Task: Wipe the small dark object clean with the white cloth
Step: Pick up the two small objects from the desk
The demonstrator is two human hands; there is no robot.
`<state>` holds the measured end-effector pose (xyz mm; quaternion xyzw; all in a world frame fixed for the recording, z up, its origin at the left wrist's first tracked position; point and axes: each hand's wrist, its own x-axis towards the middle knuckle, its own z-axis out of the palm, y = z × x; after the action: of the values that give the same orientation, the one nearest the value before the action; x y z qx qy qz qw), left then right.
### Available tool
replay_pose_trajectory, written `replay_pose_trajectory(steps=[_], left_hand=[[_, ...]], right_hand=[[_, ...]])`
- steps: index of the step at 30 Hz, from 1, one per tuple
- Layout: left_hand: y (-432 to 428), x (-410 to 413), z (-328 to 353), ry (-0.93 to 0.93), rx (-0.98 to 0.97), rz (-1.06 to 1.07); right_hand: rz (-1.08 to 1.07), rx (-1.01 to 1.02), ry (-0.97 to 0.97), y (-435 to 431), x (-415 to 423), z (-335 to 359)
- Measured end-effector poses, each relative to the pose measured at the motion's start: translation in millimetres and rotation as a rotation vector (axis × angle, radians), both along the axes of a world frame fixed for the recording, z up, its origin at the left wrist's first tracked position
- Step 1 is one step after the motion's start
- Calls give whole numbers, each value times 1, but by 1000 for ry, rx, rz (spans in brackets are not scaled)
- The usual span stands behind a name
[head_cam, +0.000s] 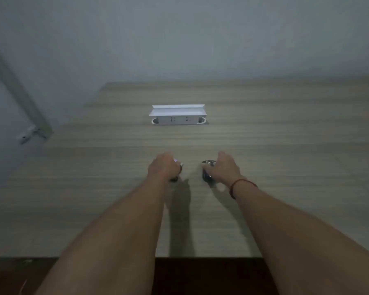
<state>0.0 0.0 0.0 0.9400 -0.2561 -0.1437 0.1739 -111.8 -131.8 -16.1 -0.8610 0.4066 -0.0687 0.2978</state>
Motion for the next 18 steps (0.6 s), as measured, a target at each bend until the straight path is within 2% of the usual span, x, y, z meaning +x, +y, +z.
replay_pose_trajectory(steps=[2,5,12,15,18], left_hand=[[1,3,-31,12,-61,-1],[-3,9,-70,-20,-96,117],[-12,9,-116,-244,-252,244],[-7,-2,-123,-292,-281,255],[3,-15,-118,-226,-365,233]], right_hand=[[-45,21,-38,4,-1,-27],[-102,21,-122,10,-2,-63],[-215,-223,-256,14,12,-103],[-166,-198,-351,16,2,-113],[-129,-105,-368,24,-14,-111]])
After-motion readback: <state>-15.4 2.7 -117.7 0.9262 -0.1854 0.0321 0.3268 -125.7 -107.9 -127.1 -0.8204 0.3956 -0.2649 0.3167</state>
